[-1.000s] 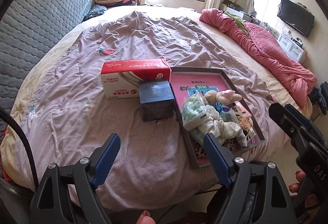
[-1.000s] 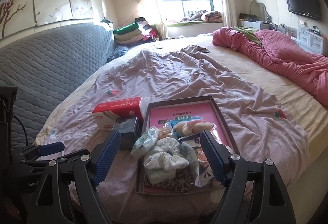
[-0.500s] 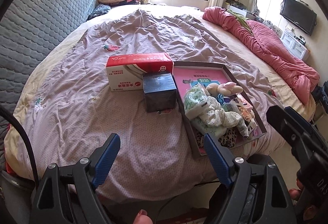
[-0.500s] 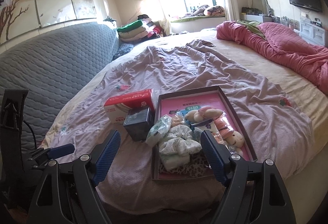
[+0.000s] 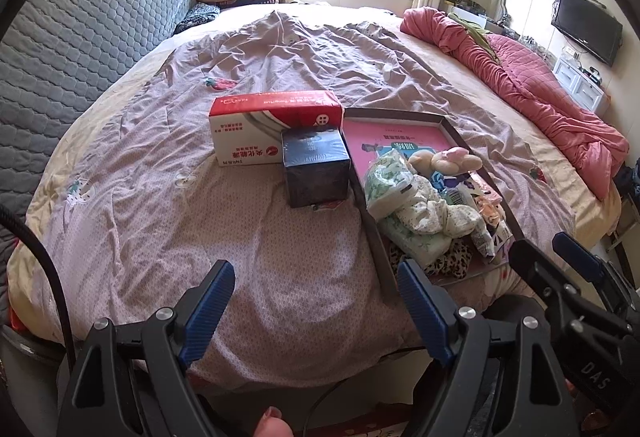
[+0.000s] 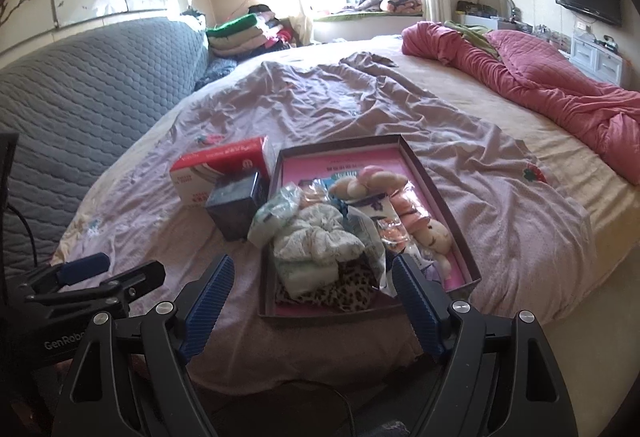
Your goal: Organize soft objects
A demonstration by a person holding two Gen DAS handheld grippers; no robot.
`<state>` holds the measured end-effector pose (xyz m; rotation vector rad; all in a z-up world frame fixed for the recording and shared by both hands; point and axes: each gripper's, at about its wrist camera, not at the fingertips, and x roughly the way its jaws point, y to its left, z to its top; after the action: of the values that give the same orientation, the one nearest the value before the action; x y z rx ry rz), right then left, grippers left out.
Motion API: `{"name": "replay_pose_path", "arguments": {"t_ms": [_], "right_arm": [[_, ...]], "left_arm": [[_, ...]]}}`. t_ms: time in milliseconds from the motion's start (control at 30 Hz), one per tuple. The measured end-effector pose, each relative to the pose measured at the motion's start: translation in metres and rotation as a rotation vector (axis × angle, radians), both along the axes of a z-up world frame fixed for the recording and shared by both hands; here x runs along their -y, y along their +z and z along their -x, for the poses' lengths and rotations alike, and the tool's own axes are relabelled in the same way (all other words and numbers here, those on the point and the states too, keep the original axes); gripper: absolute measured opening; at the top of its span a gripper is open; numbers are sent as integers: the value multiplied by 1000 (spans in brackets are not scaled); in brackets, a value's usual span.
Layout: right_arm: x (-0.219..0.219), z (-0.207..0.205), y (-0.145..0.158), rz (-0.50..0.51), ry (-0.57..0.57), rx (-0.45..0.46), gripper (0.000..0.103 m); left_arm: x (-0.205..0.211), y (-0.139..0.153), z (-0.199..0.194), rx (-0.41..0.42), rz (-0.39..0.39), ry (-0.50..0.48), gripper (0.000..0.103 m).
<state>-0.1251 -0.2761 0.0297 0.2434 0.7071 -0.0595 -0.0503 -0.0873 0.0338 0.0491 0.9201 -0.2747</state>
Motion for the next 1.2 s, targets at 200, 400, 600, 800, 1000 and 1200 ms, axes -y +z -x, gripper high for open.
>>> {"name": "replay_pose_path", "arguments": {"t_ms": [200, 400, 600, 800, 1000, 1200], "right_arm": [[-2, -4, -7, 18, 14, -19, 82], [-5, -8, -13, 22, 21, -38, 82], [-7, -8, -12, 29, 27, -32, 82], [-8, -9, -11, 33, 29, -30, 82], [-8, -9, -12, 31, 30, -32, 82], [-7, -9, -12, 31, 28, -30, 82]], "left_arm": [[1, -13, -2, -26, -9, -1, 83], [3, -23, -3, -52, -12, -5, 83], [1, -24, -2, -48, -12, 1, 83], [1, -22, -2, -46, -10, 3, 83], [1, -22, -2, -47, -11, 2, 83], [1, -22, -2, -46, -18, 5, 83]]}}
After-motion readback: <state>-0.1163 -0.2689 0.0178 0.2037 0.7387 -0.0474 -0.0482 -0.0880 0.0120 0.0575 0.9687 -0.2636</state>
